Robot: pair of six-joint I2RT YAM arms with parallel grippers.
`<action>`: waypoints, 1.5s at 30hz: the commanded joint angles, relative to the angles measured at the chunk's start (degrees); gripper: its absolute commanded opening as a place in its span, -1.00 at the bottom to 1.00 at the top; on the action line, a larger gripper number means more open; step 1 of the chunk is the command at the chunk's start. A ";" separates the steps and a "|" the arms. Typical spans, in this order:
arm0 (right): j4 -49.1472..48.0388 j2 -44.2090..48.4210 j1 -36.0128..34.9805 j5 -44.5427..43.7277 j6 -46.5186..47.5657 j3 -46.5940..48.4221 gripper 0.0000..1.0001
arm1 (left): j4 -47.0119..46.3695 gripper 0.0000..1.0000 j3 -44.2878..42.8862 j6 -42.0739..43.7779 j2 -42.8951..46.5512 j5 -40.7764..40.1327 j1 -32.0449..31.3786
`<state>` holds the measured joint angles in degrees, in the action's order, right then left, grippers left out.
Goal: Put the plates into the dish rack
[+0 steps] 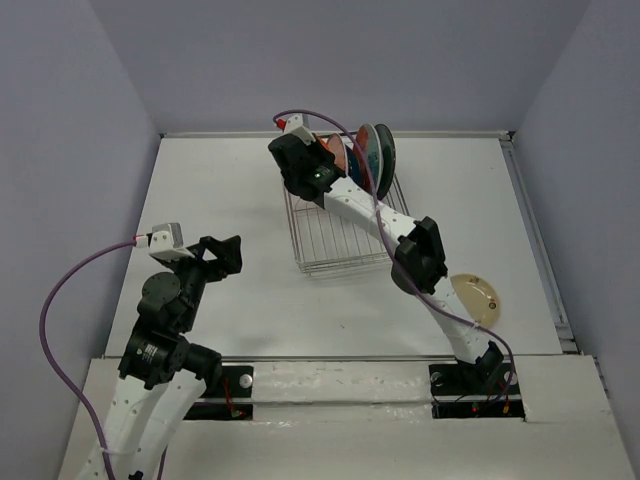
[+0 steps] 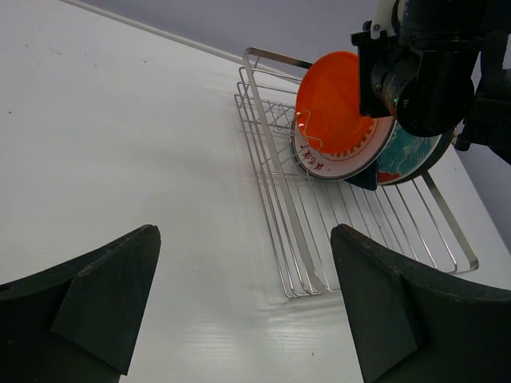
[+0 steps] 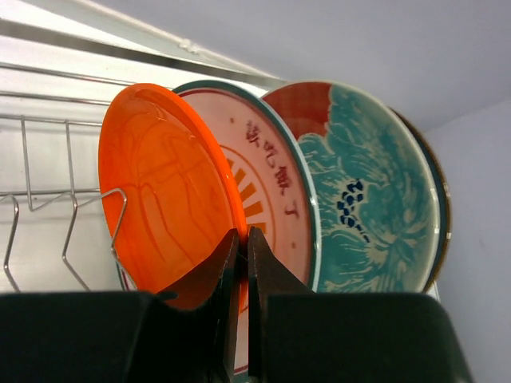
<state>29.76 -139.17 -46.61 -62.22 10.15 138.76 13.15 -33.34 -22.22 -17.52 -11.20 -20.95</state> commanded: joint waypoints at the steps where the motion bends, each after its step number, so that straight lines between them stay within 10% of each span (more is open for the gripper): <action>1: 1.88 -1.36 -0.15 2.53 -5.30 0.02 -0.87 | -2.16 0.98 -1.20 -0.11 -0.76 -0.40 -0.23; 4: 2.76 -0.23 -0.15 4.03 -8.12 -0.77 -0.76 | -2.16 0.98 -1.20 -0.11 -0.68 -0.57 -0.32; 8: 2.94 5.39 -0.15 6.58 -13.39 -3.75 0.08 | -2.07 0.98 -1.29 -0.28 -1.29 -0.75 -0.14; 14: 2.94 21.46 0.38 16.14 -19.36 -13.74 0.28 | -1.98 0.98 -1.20 -0.28 -1.47 -0.84 0.21; 19: 0.31 39.82 2.22 19.76 -23.42 -34.91 0.05 | -2.16 0.98 -1.20 -0.28 -1.11 -0.66 0.47; 23: -1.98 57.66 7.66 23.62 -30.70 -60.22 -0.86 | -2.42 0.98 -1.11 -0.28 -0.15 -0.05 0.56; 32: 1.35 91.07 24.88 36.54 -48.45 -103.91 -0.86 | -2.95 0.98 -0.76 0.16 1.08 1.18 0.56; 45: -2.16 81.08 35.88 45.43 -51.37 -105.27 -0.86 | -2.86 0.98 -0.85 0.16 2.58 1.01 0.47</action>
<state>31.92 -57.12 -13.06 -19.42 -39.05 33.26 13.06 -33.34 -22.44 -15.79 -10.28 -20.73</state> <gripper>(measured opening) 0.069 0.990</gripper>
